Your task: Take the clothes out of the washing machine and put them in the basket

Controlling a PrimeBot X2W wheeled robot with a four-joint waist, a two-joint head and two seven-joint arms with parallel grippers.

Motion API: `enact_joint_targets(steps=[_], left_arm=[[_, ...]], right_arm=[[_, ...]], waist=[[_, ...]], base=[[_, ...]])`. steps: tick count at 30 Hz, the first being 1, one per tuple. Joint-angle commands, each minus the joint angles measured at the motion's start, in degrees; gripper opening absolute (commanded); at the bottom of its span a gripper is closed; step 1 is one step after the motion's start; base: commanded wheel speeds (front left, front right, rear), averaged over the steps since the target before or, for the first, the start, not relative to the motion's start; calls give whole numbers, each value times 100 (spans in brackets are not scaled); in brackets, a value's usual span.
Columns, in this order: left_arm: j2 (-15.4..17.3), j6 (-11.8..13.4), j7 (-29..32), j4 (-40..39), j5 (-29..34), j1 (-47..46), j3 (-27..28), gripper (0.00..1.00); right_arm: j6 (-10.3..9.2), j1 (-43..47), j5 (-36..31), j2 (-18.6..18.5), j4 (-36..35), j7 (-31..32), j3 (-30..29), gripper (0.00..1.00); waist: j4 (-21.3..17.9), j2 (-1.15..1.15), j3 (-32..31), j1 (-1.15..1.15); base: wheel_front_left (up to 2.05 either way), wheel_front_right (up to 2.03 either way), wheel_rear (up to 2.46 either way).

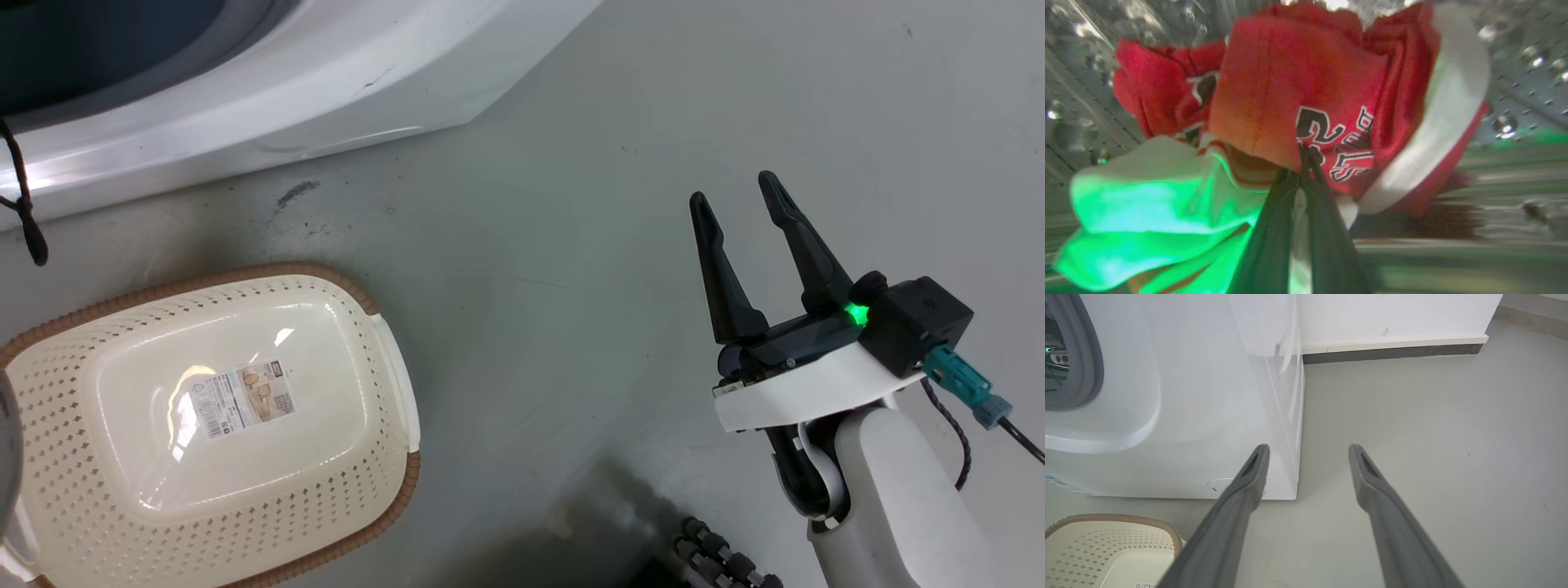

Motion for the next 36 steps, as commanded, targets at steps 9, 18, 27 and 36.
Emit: enact_joint_targets(steps=[9, 18, 27, 36], left_arm=[[-194, 17, -1603, -518, -323, 856, 131, 0], [-508, -69, -3338, -548, -589, 1731, 202, 0], [-700, -234, -3953, -378, -777, 2453, 250, 0], [-803, -310, -3985, -1060, -921, 3332, 424, 0]], right_arm=[[-4, 102, -192, 6, 114, -11, -136, 100], [-4, 364, -473, 5, 243, -12, -340, 100], [-4, 674, -642, 4, 414, -12, -457, 100], [-4, 953, -706, 4, 503, -12, -499, 100]], waist=[[205, 0, -647, 0], [502, 0, -1525, 0], [719, 0, -2343, 0], [857, 0, -2987, 0]], base=[[0, 0, 0], [0, 0, 0], [0, 0, 0], [0, 0, 0]])
